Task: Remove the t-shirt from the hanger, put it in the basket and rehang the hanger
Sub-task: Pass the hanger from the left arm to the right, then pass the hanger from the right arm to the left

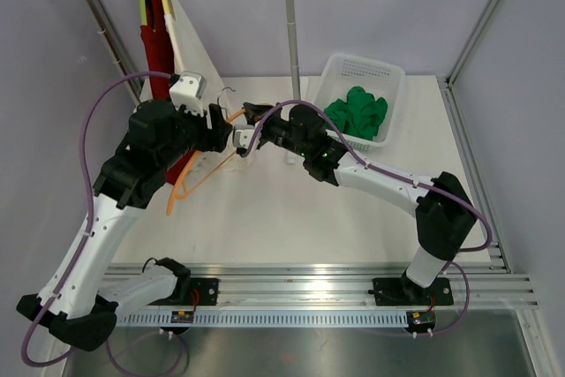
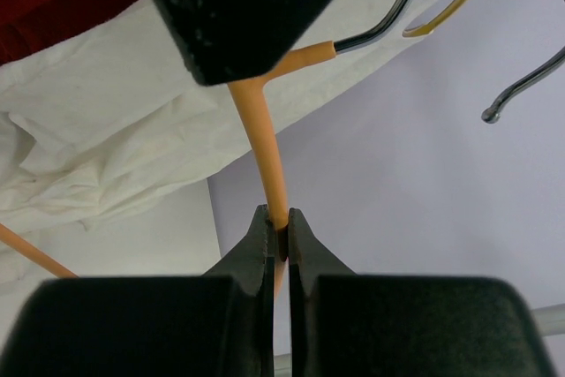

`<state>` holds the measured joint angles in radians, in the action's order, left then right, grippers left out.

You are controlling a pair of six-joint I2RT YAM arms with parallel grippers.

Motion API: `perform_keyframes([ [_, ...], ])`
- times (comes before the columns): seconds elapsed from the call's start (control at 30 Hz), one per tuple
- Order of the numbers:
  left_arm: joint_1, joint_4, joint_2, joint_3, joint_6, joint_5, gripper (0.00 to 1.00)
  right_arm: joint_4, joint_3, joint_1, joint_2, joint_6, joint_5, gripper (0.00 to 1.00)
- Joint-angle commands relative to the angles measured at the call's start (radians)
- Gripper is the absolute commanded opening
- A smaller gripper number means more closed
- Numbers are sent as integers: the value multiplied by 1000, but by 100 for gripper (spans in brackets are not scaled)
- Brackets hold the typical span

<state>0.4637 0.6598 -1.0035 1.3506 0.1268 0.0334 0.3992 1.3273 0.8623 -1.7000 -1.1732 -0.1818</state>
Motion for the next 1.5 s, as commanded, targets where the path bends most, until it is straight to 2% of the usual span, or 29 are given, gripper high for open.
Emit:
perform_keyframes([
  [0.0,6,-15,-12,16,-21,6,67,99,12,3,45,-16,33,0],
  [0.37,6,9,-24,27,-16,28,57,107,9,3,48,-29,51,0],
  [0.63,6,-2,-3,18,-13,26,39,105,12,3,43,-32,54,0],
  [0.8,6,-3,2,15,-13,23,39,102,18,4,36,-34,64,0],
  [0.87,6,0,6,15,-13,23,47,99,21,3,33,-34,67,0],
  [1.07,6,1,20,10,-12,26,47,95,29,1,28,-34,79,0],
  [1.2,6,0,26,7,-12,25,40,93,29,1,30,-34,81,0],
  [1.4,6,3,22,8,-16,17,38,84,33,-3,34,-22,76,0],
  [1.47,6,8,19,8,-16,20,35,79,33,-5,37,-16,71,0],
])
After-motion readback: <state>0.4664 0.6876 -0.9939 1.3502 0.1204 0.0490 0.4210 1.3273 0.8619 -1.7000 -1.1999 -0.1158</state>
